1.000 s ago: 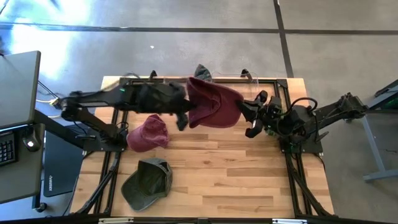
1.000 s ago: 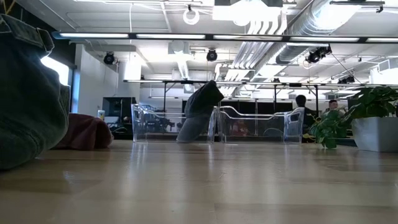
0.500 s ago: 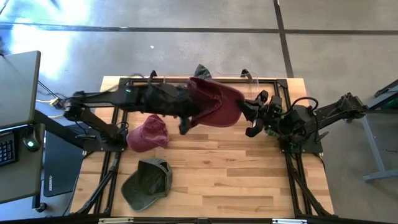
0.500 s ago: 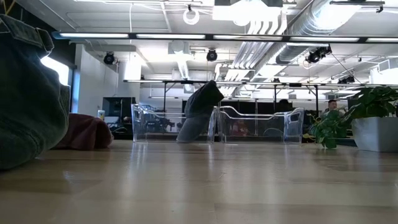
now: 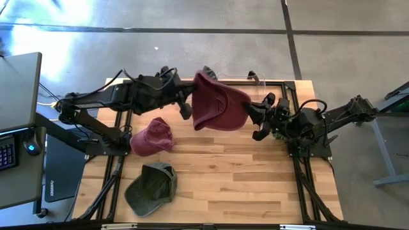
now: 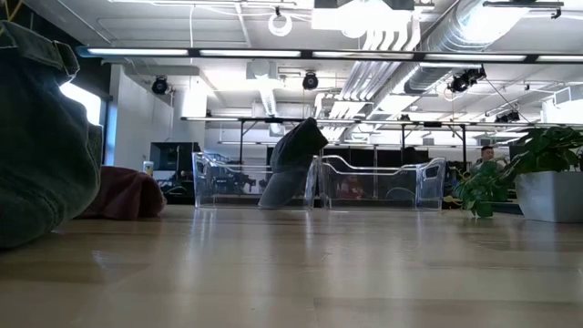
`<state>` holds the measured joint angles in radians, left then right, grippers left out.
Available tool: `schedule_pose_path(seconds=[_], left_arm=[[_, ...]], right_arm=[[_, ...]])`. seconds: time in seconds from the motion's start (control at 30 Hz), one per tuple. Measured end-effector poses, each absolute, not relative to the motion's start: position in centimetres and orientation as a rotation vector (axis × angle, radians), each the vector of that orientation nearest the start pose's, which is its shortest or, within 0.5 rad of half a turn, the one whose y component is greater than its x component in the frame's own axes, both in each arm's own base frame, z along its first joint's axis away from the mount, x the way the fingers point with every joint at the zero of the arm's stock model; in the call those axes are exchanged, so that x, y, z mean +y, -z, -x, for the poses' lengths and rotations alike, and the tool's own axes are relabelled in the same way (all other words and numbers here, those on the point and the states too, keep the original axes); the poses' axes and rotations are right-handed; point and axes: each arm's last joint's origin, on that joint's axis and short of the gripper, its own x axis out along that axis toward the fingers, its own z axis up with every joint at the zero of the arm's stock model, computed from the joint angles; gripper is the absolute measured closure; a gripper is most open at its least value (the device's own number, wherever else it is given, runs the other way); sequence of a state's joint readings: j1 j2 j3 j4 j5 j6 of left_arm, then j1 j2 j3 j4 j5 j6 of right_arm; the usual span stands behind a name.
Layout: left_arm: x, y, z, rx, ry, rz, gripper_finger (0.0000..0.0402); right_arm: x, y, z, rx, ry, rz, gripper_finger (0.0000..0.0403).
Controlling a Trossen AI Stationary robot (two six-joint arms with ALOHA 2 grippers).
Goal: Pick & Place hat
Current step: Put the right red cap into the right transparent bin
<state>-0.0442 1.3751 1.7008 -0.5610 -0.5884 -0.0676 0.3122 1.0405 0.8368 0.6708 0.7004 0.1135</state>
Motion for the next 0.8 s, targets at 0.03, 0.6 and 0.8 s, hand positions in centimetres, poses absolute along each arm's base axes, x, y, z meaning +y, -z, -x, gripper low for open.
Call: schedule_pose_path(seconds=[0.03, 0.6, 0.8], left_arm=[[0.6, -47.7, -27.6, 0.195, -0.560, -0.033, 0.0402], [0.5, -47.3, -28.8, 0.245, -0.452, -0.004, 0.0402], [-1.2, -48.8, -27.0, 0.276, -0.265, 0.074, 0.0402]], right_arm=[[4.9, -38.1, -21.4, -0.433, 0.359, -0.339, 0.0390], [5.0, -38.1, -21.4, -0.435, 0.348, -0.350, 0.0394], [5.0, -38.1, -21.4, -0.433, 0.353, -0.348, 0.0393]])
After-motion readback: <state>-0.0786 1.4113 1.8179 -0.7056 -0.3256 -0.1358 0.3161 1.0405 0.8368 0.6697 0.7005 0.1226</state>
